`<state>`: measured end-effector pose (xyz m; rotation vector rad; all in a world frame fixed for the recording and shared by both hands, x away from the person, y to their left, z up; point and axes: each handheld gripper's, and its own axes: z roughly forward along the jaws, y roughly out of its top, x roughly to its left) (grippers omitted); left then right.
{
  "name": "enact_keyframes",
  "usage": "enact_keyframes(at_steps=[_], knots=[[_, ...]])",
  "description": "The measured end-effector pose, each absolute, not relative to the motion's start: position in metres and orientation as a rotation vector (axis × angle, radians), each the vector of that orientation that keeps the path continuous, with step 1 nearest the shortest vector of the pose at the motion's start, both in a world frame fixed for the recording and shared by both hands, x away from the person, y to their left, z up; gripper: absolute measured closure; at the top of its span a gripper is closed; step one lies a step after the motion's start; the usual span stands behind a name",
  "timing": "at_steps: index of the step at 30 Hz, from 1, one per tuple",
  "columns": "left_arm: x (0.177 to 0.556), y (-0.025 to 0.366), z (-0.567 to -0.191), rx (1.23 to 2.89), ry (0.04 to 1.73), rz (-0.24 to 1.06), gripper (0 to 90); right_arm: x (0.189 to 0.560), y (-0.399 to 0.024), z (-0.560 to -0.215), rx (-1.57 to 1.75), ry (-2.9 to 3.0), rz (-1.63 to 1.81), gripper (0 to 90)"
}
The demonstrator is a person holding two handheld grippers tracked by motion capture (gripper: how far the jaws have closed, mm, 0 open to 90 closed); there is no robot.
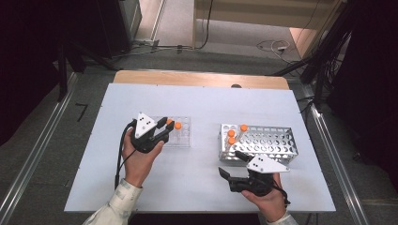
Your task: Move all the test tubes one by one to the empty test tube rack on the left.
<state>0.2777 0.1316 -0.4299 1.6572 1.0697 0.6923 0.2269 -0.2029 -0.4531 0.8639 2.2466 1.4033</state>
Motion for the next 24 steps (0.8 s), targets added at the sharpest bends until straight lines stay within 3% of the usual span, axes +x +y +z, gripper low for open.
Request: enact_keyframes(at_steps=[7, 18, 24], knots=[[0.276, 0.137, -0.429, 1.638, 1.078, 0.650, 61.7, 0.228, -0.204, -0.454, 0.869, 2.241, 1.400, 18.3], [0.261, 0.148, -0.430, 1.587, 1.096, 0.545, 33.8, 0.233, -0.209, -0.453, 0.892, 2.203, 1.394, 18.7], [0.251, 0.151, -0.429, 1.566, 1.087, 0.541, 26.7, 0.237, -0.216, -0.452, 0.929, 2.171, 1.386, 18.7]])
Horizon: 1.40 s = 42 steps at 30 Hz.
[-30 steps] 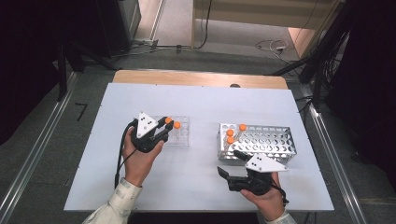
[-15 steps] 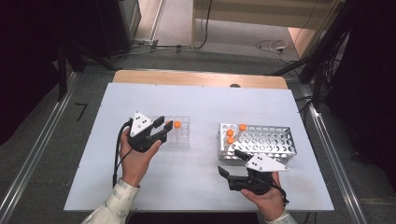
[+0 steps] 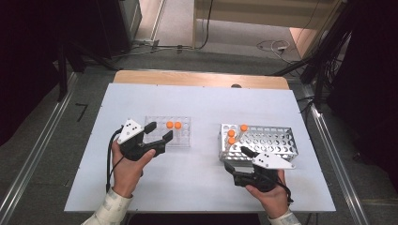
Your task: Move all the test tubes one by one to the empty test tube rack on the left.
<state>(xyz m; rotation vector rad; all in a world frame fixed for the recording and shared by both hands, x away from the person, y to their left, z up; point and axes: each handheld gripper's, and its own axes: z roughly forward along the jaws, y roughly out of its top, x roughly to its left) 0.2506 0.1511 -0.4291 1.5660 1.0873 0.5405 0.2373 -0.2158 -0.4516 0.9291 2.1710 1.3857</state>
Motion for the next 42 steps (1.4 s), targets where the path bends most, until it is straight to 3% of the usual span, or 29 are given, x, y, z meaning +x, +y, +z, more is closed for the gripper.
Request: enact_keyframes(at_steps=[24, 33, 42], knots=[[0.239, 0.154, -0.441, 1.596, 1.102, 0.525, 18.6, 0.284, -0.237, -0.462, 1.074, 2.043, 1.257, 23.3], [0.240, 0.153, -0.441, 1.596, 1.101, 0.522, 18.6, 0.294, -0.233, -0.462, 1.093, 2.007, 1.249, 33.8], [0.240, 0.154, -0.441, 1.593, 1.103, 0.517, 18.9, 0.303, -0.224, -0.464, 1.081, 2.001, 1.230, 52.5]])
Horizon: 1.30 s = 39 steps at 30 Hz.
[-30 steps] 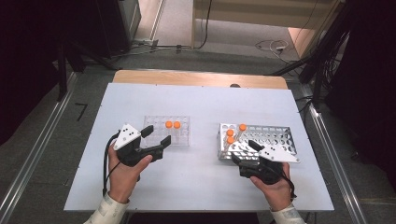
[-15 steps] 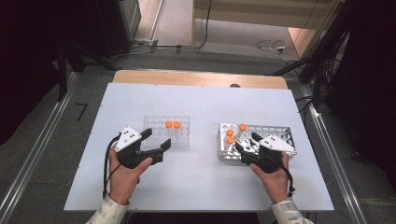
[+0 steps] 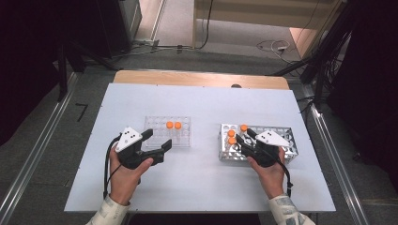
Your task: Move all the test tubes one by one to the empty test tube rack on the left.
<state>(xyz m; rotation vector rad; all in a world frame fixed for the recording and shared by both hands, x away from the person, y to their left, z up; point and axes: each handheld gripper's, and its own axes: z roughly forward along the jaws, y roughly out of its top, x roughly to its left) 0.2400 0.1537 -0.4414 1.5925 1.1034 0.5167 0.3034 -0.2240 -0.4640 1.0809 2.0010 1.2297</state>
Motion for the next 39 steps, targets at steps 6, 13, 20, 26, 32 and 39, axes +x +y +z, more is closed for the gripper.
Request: enact_keyframes(at_steps=[6, 13, 20, 26, 32, 39], knots=[[0.240, 0.154, -0.441, 1.589, 1.103, 0.515, 19.1, 0.308, -0.221, -0.465, 1.091, 2.000, 1.224, 61.9], [0.240, 0.154, -0.441, 1.592, 1.101, 0.511, 19.2, 0.310, -0.220, -0.466, 1.098, 1.997, 1.217, 71.1], [0.240, 0.153, -0.441, 1.594, 1.100, 0.510, 19.2, 0.309, -0.220, -0.461, 1.093, 1.981, 1.238, 71.7], [0.240, 0.153, -0.441, 1.594, 1.103, 0.511, 19.1, 0.306, -0.221, -0.451, 1.078, 1.954, 1.274, 71.7], [0.240, 0.153, -0.442, 1.596, 1.102, 0.509, 19.1, 0.301, -0.225, -0.438, 1.066, 1.925, 1.311, 71.8], [0.240, 0.153, -0.441, 1.597, 1.099, 0.507, 19.1, 0.294, -0.228, -0.425, 1.046, 1.904, 1.346, 71.9]])
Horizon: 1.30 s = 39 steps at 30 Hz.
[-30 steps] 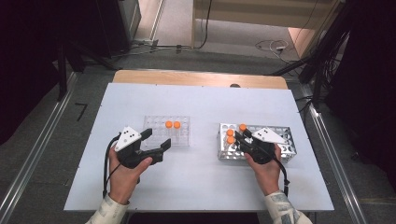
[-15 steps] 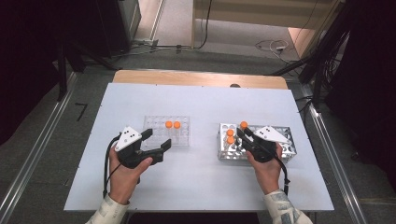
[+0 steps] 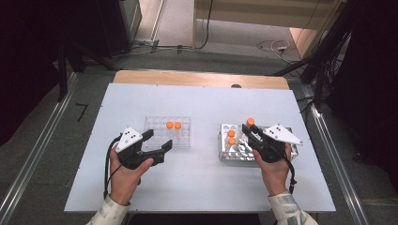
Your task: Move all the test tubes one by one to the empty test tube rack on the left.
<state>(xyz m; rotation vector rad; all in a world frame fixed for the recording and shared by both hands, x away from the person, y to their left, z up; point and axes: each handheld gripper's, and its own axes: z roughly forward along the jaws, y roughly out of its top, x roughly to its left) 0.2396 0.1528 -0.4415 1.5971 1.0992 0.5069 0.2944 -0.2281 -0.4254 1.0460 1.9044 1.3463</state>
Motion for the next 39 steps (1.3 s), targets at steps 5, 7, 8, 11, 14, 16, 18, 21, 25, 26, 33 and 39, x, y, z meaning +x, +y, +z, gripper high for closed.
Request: enact_keyframes(at_steps=[5, 7, 8, 11, 14, 16, 18, 21, 25, 26, 33, 39], knots=[[0.239, 0.153, -0.441, 1.598, 1.098, 0.506, 19.1, 0.288, -0.227, -0.418, 1.025, 1.908, 1.350, 72.1], [0.239, 0.153, -0.441, 1.594, 1.102, 0.507, 19.1, 0.285, -0.227, -0.416, 1.024, 1.908, 1.351, 72.2], [0.239, 0.154, -0.441, 1.594, 1.100, 0.507, 19.1, 0.284, -0.228, -0.414, 1.025, 1.909, 1.352, 72.2], [0.239, 0.154, -0.441, 1.592, 1.101, 0.508, 19.1, 0.278, -0.231, -0.410, 1.030, 1.913, 1.355, 72.2], [0.238, 0.154, -0.440, 1.591, 1.102, 0.508, 19.1, 0.270, -0.234, -0.407, 1.032, 1.928, 1.359, 72.2], [0.238, 0.154, -0.440, 1.592, 1.101, 0.510, 19.1, 0.265, -0.236, -0.405, 1.030, 1.935, 1.358, 72.2], [0.238, 0.154, -0.440, 1.593, 1.101, 0.510, 19.1, 0.260, -0.237, -0.403, 1.036, 1.946, 1.359, 72.2], [0.238, 0.155, -0.440, 1.591, 1.104, 0.512, 19.1, 0.254, -0.239, -0.400, 1.039, 1.968, 1.364, 72.2], [0.238, 0.156, -0.440, 1.591, 1.108, 0.511, 19.1, 0.246, -0.237, -0.399, 1.027, 1.994, 1.373, 72.2], [0.238, 0.156, -0.440, 1.589, 1.109, 0.512, 19.1, 0.244, -0.237, -0.398, 1.018, 1.998, 1.376, 72.2], [0.239, 0.158, -0.440, 1.583, 1.114, 0.517, 19.1, 0.233, -0.226, -0.395, 0.970, 2.042, 1.398, 72.2], [0.238, 0.157, -0.440, 1.588, 1.110, 0.519, 19.1, 0.228, -0.211, -0.397, 0.927, 2.084, 1.410, 72.2]])
